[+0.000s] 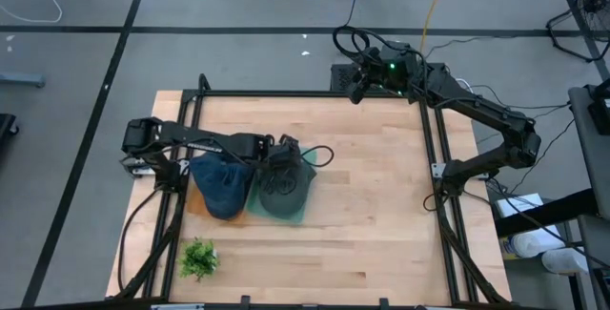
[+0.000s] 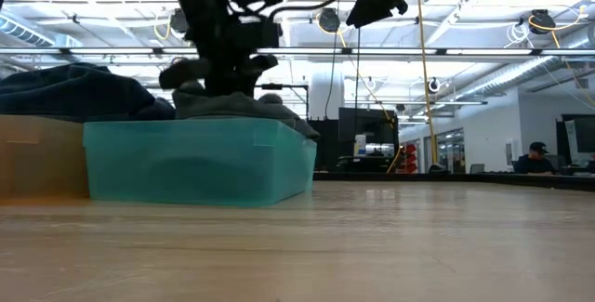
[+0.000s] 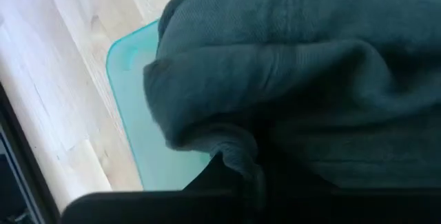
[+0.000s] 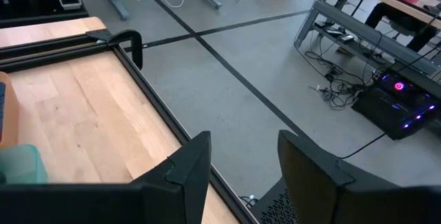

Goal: Pick & Place hat
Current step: Put the black cap into the green bin

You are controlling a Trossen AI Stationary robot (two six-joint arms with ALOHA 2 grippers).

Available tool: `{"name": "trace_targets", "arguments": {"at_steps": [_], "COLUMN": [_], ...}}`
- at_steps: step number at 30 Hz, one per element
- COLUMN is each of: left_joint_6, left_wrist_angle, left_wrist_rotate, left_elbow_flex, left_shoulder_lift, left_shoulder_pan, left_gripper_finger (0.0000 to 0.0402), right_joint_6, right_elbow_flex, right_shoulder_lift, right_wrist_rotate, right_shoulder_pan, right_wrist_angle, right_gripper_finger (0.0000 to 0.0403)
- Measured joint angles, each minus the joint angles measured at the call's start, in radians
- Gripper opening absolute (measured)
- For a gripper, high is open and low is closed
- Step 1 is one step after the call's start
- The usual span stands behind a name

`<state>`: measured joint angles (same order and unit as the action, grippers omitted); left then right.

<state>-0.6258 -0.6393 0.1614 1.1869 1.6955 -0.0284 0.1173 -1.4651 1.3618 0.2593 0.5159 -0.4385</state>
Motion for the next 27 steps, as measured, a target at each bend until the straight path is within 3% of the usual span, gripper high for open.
{"name": "trace_targets", "arguments": {"at_steps": [6,14,27], "left_joint_6": [0.012,0.144,0.227], "left_wrist_angle": [0.061,0.06,0.069], "left_wrist_rotate": [0.003,0.002,-0.035], "left_elbow_flex": [-0.036,-0.036,-0.036], "left_shoulder_lift": [0.0,-0.038,-0.135], "left_shoulder_pan": [0.007,0.008,0.008], "left_gripper_finger": [0.0063,0.0138,0.0346], "right_joint_6": [0.011,0.023,0.023], "right_elbow_flex": [0.0,0.0,0.0], "right_shoulder_lift": [0.0,0.0,0.0], "right_wrist_rotate": [0.0,0.0,0.0], "right_shoulder_pan": [0.0,0.0,0.0], "right_wrist_angle": [0.0,0.0,0.0], "right_gripper_finger": [0.0155,0.0155,0.0155]}}
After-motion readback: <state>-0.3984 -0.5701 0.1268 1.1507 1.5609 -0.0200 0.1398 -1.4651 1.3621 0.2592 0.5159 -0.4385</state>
